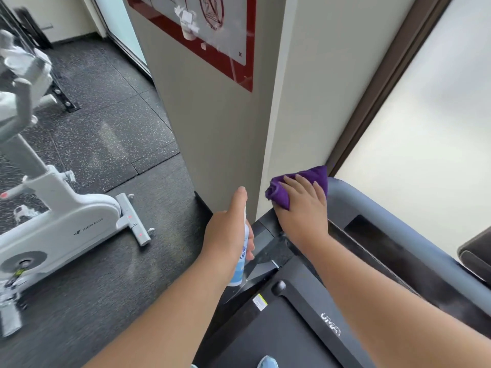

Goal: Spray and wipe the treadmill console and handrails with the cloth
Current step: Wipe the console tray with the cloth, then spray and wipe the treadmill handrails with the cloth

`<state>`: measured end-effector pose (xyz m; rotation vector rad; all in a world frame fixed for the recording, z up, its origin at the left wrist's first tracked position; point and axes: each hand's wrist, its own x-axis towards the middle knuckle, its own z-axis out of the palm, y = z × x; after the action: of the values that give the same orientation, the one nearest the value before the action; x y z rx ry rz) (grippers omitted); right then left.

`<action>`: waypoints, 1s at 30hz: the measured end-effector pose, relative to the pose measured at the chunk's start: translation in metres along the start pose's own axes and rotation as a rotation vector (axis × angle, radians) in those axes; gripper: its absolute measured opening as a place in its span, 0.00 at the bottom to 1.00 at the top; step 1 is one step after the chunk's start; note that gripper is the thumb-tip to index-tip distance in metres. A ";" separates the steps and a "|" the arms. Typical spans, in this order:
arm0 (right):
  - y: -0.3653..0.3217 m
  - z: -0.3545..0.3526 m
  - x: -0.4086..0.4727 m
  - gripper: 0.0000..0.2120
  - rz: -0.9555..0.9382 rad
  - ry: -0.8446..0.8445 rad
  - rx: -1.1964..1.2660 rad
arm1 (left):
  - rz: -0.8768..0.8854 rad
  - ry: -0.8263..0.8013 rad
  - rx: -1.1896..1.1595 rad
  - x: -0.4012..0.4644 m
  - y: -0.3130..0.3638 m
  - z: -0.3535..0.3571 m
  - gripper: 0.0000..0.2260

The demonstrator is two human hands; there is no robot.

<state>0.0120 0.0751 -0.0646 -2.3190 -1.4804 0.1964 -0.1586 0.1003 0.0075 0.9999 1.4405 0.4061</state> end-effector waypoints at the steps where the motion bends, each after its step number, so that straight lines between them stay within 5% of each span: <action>1: -0.008 0.007 -0.015 0.25 -0.042 0.000 0.025 | 0.002 0.007 -0.008 0.001 0.000 0.000 0.34; 9: 0.022 0.000 -0.064 0.32 -0.262 -0.031 0.137 | -0.017 0.037 -0.028 0.000 -0.007 0.004 0.33; 15: 0.085 -0.033 0.001 0.23 -0.102 0.082 0.065 | -0.034 0.062 -0.005 -0.003 -0.012 0.000 0.34; 20: 0.040 -0.035 0.026 0.14 0.059 0.082 0.131 | -0.042 0.134 -0.030 -0.010 -0.017 -0.008 0.34; 24: -0.019 0.008 -0.032 0.26 -0.230 -0.052 0.019 | -0.025 0.185 -0.030 -0.016 -0.019 -0.017 0.34; 30: -0.029 0.019 -0.067 0.28 -0.503 -0.099 -0.004 | -0.008 0.236 -0.030 -0.029 -0.025 -0.030 0.33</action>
<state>-0.0471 0.0307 -0.0768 -1.8836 -2.0534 0.1690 -0.1985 0.0742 0.0115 0.9457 1.6440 0.5528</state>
